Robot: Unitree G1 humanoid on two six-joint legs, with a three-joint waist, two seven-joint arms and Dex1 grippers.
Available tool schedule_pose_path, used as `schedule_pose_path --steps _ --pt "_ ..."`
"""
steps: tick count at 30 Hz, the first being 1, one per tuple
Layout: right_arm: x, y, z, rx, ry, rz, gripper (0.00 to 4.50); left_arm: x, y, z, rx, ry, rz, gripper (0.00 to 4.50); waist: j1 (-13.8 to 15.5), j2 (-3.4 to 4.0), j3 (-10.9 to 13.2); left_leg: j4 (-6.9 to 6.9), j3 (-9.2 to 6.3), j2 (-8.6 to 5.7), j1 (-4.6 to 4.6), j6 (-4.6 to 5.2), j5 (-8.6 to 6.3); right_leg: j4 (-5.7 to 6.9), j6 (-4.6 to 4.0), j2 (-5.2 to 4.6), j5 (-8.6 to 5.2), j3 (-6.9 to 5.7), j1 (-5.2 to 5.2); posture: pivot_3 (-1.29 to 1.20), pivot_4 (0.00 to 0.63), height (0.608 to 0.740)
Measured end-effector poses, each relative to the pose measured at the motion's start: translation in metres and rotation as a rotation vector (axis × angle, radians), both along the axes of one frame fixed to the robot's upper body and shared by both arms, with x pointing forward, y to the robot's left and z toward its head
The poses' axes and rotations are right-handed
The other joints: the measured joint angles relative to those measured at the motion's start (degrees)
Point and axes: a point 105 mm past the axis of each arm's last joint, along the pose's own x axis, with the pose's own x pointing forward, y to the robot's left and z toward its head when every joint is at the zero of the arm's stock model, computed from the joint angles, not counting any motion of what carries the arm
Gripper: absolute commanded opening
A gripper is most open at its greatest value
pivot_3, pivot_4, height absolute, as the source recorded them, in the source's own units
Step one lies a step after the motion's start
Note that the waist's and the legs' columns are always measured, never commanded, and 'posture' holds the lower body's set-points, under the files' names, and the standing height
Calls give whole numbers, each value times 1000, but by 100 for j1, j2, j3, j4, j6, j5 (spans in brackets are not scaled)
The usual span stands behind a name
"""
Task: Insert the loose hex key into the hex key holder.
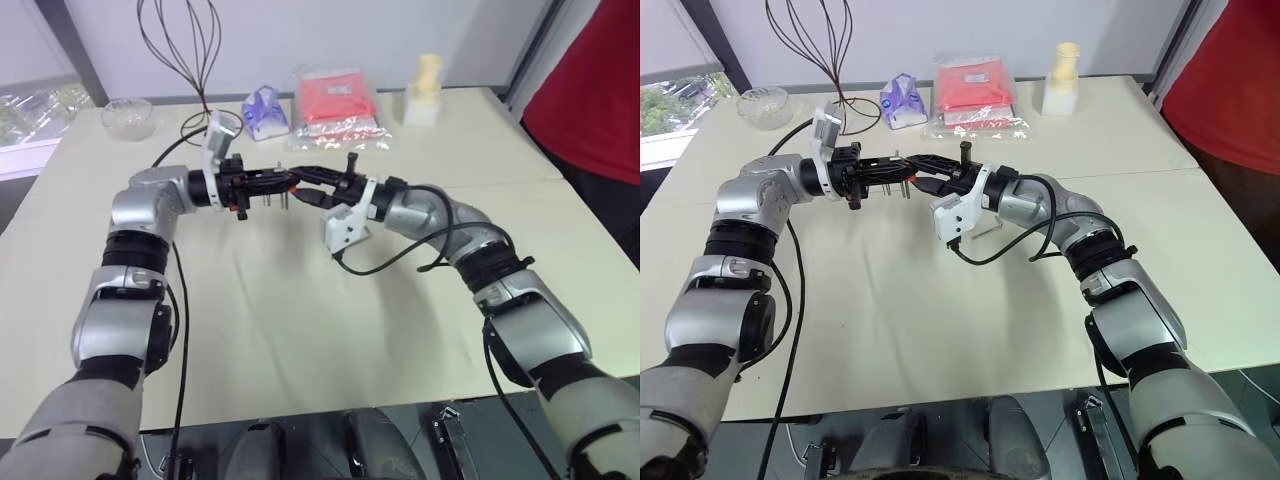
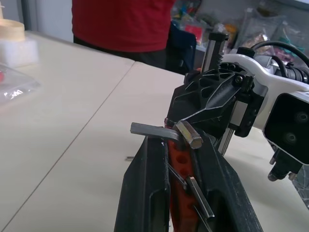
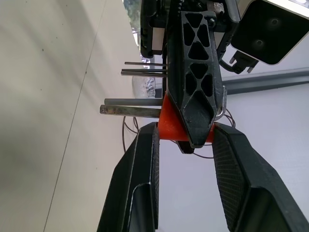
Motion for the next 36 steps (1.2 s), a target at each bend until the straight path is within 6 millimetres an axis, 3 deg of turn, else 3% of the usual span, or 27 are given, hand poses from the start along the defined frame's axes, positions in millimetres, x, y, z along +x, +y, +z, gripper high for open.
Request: schedule_pose_path --steps 2,9,15,18,20,23,25,28,32,36 --pt "0 0 0 1 2 -1 965 0 0 0 2 -4 5 56 1 0 0 1 0 0 0 0 0 1 0 0 0 0 0 0 150 740" --pt "1 -3 -10 -3 70 -14 4467 3 11 -11 10 19 74 0 -8 0 0 2 -1 1 0 0 0 3 0 -1 0 0 0 0 150 740" --pt "5 -14 -13 -43 79 -56 4467 -3 11 -11 10 0 77 0 18 -1 0 6 -2 1 -1 0 0 3 0 -4 0 0 1 0 150 740" --pt "10 -39 -24 -53 162 -138 4467 -7 15 -10 -2 -19 102 0 28 -1 -1 8 -2 2 -1 0 0 2 0 -5 0 0 5 0 150 740" --pt "19 -60 -32 26 334 -256 4467 -9 19 -9 2 -38 127 0 23 -2 -1 9 -3 10 -1 0 0 2 0 -5 0 0 8 0 150 740" --pt "31 -90 -39 235 723 -453 4467 -12 21 -7 -11 -66 156 0 26 -1 -1 12 -7 18 -1 0 0 7 0 -6 0 0 8 0 150 740" --pt "31 -100 -36 412 970 -528 4467 -15 21 -9 -14 -78 174 0 18 2 -3 12 -9 20 0 1 0 8 0 -5 0 1 7 0 150 740" --pt "27 -108 -39 653 1292 -646 4467 -17 13 -20 -41 -67 189 0 46 5 -5 11 -15 18 -1 1 -1 10 0 -9 0 1 7 0 150 740" --pt "9 -105 -71 841 1714 -807 4467 -18 5 -31 -75 -42 217 0 132 4 -5 11 -7 10 -7 3 -2 15 0 -13 0 5 -5 0 150 740" --pt "-2 -105 -83 907 1872 -940 4467 -19 2 -31 -84 -55 233 0 193 4 -5 12 -2 0 -9 3 -2 21 0 -27 1 6 -10 0 150 740"
